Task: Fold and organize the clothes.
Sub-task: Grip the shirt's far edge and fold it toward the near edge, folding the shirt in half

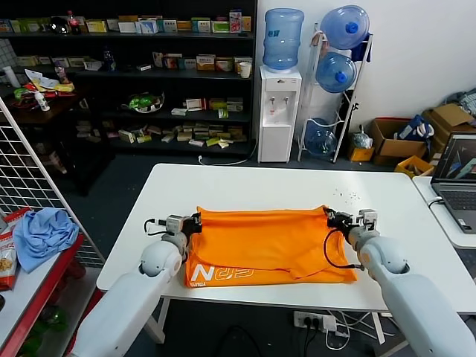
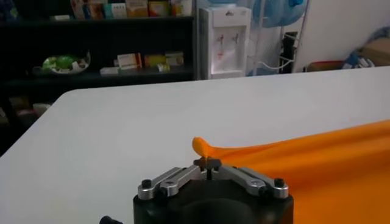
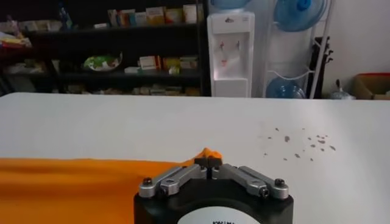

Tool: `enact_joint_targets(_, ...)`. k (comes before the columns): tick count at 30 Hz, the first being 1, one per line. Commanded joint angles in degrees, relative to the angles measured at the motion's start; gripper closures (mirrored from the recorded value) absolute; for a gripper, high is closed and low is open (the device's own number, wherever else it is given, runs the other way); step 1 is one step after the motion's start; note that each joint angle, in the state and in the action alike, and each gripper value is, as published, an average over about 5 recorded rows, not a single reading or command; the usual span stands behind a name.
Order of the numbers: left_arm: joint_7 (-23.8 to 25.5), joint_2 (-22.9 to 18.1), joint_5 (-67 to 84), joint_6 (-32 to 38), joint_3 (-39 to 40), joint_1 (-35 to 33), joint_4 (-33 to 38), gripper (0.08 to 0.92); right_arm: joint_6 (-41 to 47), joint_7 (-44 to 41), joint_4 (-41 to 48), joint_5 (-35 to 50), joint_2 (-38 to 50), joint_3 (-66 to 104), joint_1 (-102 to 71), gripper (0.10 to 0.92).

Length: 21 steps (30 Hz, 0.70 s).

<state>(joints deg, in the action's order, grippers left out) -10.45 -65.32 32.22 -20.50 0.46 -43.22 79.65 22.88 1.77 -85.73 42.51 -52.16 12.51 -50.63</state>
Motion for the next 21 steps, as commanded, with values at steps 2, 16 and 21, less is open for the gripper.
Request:
enact_joint_targets(2, -1.41, 9.39, 0.56, -0.58, -3.51, -17.63, 23.17, 0.905, 0.69, 6.30, -19.32, 0.15, 6.75, 3.75, -17.58, 0.901)
enact_joint_targets(16, -1.35, 9.78, -2.10, 0.59, -7.76, -29.32, 28.48, 0.905, 3.79, 9.57, -25.98, -3.69, 7.38, 5.89, -29.48, 0.896)
enact_joint_targets(21, -1.59, 7.58, -2.66, 3.86, -8.03, -28.03, 26.41, 0.839, 3.26, 9.83, -24.64, -4.78, 6.34, 5.55, -29.06, 0.789)
